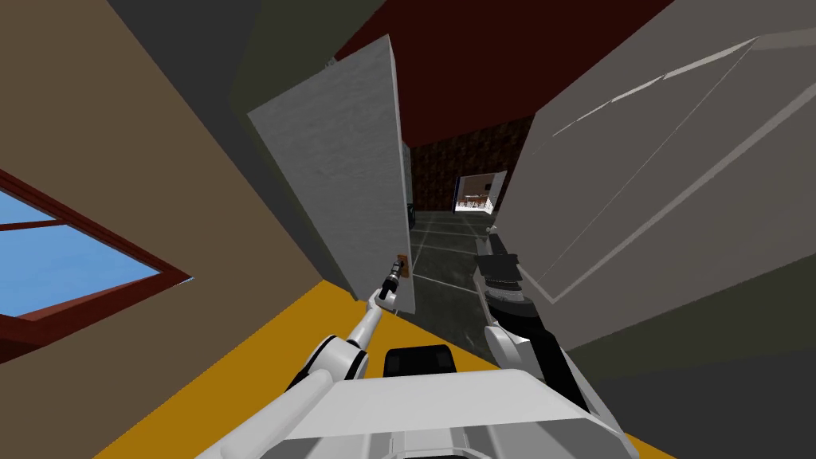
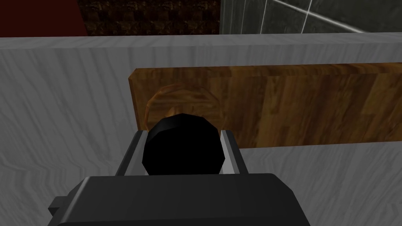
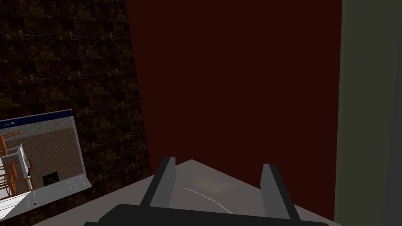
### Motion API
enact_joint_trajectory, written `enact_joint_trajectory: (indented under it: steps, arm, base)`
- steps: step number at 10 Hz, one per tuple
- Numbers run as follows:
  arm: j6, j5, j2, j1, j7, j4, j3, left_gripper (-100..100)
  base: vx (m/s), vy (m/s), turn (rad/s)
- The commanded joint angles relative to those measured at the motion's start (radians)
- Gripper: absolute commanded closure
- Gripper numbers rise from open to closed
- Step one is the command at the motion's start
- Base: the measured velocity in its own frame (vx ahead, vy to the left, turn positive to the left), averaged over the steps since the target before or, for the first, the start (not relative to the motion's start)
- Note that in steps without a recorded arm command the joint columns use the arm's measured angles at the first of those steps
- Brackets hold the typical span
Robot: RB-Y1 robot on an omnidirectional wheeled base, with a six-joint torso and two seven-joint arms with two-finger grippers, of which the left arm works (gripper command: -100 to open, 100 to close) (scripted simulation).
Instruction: Push the door open
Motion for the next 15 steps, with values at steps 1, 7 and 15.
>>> enact_joint_trajectory:
  steps: [1,7,15]
  arm:
    - [-0.008,0.008,0.02,-0.007,-0.008,0.01,0.028,100]
    - [-0.008,0.031,0.047,-0.003,-0.033,0.016,0.101,100]
    - [-0.003,0.028,0.023,0.005,-0.014,0.002,0.071,-100]
  base:
    - [0.135,-0.144,0.059]
    - [0.159,-0.152,0.086]
    - [-0.192,0.005,0.015]
